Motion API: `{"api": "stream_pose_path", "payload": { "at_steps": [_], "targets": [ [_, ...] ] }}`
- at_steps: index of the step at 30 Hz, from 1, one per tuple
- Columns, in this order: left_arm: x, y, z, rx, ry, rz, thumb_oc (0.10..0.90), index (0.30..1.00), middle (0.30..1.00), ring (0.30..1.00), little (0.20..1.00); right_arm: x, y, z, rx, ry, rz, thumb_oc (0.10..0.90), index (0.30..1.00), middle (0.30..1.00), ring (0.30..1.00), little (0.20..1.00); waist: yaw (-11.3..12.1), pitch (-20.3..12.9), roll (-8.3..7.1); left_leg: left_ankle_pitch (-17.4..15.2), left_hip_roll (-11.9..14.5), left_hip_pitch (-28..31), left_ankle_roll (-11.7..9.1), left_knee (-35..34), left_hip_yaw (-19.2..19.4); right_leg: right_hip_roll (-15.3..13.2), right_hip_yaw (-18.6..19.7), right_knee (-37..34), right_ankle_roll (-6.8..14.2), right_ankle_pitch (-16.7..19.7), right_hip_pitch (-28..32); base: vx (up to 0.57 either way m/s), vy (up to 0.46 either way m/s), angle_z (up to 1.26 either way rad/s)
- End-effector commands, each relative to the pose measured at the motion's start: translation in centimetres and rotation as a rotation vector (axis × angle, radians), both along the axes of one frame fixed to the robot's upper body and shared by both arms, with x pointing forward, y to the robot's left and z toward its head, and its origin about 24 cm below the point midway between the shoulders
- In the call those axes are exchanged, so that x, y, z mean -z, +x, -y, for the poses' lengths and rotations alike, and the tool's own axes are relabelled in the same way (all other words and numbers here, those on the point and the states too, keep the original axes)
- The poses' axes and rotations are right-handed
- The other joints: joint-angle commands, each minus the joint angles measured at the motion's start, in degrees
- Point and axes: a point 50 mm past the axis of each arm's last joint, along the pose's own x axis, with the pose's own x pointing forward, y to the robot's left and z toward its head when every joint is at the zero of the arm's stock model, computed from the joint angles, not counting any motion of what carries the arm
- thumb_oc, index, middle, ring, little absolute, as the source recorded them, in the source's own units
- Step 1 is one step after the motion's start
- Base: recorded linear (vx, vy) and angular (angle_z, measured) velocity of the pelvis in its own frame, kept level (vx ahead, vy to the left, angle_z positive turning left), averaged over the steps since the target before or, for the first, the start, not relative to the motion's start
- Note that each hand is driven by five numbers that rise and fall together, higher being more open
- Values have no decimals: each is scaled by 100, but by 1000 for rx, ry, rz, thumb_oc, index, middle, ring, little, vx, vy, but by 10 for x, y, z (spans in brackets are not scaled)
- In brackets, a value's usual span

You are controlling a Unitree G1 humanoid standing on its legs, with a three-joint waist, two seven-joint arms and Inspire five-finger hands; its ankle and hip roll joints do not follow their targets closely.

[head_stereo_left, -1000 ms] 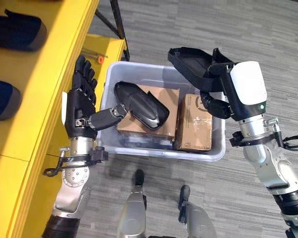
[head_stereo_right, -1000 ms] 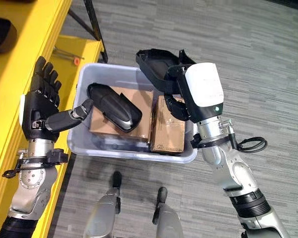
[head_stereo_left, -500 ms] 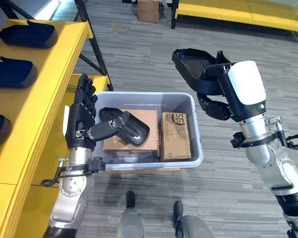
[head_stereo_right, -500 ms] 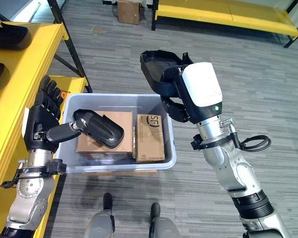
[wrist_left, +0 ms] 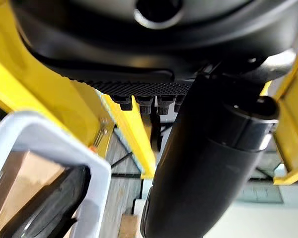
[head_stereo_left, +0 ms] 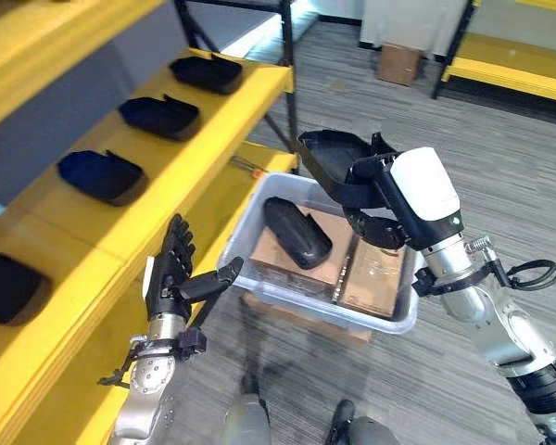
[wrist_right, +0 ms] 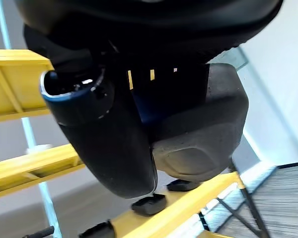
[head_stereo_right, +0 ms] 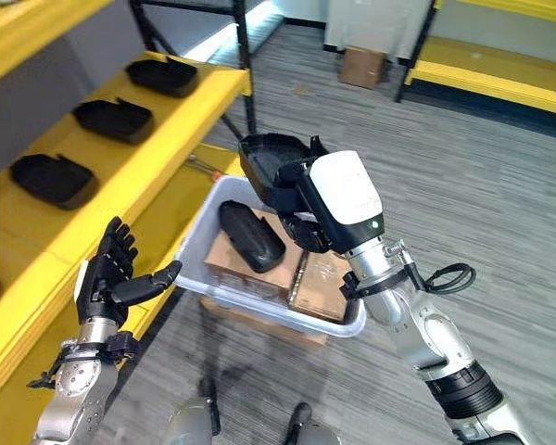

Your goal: Move parts from the plastic box to the shelf.

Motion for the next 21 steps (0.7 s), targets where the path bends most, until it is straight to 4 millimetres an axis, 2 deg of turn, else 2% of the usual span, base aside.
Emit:
{"api": "stream_pose_path", "payload": {
  "at_steps": [1, 2, 3, 4, 7, 15, 20, 21],
  "targets": [
    [-44, 3, 7, 66, 41, 244, 900, 1000, 1000, 1000, 1000, -49, -16, 1, -60, 147, 285, 400, 300, 300, 300, 300, -231, -805, 18, 470, 220, 1040, -439, -1210, -38, 513, 473, -624, 240, -127, 37, -9, 169, 107],
    [-44, 3, 7, 67, 41, 243, 900, 1000, 1000, 1000, 1000, -49, -16, 1, -60, 147, 284, 400, 300, 300, 300, 300, -229, -804, 17, 479, 214, 1056, -437, -1230, -34, 510, 472, -625, 243, -126, 44, -6, 238, 100],
    [-43, 4, 10, 82, 44, 240, 900, 1000, 1000, 1000, 1000, -46, -17, 6, -36, 152, 279, 400, 300, 300, 300, 300, -286, -853, 81, 359, 175, 1070, -429, -1654, 159, 423, 349, -615, 317, -59, 62, 5, 273, 108],
    [-41, 3, 12, 95, 40, 234, 900, 1000, 1000, 1000, 1000, -44, -18, 12, -1, 138, 268, 400, 300, 300, 300, 300, -284, -919, 156, 325, -21, 1125, -372, -2162, 230, 298, 226, -589, 398, 21, 104, 17, 377, 157],
    [-44, 3, 11, 89, 48, 248, 900, 1000, 1000, 1000, 1000, -41, -19, 15, 17, 138, 259, 400, 300, 300, 300, 300, -215, -988, 217, 312, -305, 1247, -257, -2582, 195, 85, 108, -568, 557, 214, 125, 18, 285, 84],
    [-49, 1, 8, 68, 67, 273, 900, 1000, 1000, 1000, 1000, -36, -15, 11, 37, 117, 232, 400, 300, 300, 300, 300, -51, -1020, 56, -16, -918, 1093, 97, -2628, -57, -454, 24, -697, 972, 771, 112, -11, 213, 33],
    [-48, -1, 5, 52, 80, 265, 900, 1000, 1000, 1000, 1000, -35, -10, 5, 29, 109, 215, 400, 300, 300, 300, 300, 40, -1027, -71, -214, -1305, 1101, 360, -2628, -223, -755, 219, -734, 1179, 1100, 74, -11, 240, 11],
    [-48, -1, 4, 46, 96, 267, 900, 1000, 1000, 1000, 1000, -33, -9, 3, 32, 112, 208, 400, 300, 300, 300, 300, 65, -1014, -103, -272, -1490, 1128, 472, -2628, -304, -910, 294, -688, 1258, 1246, 55, -9, 261, 0]
  ]
}}
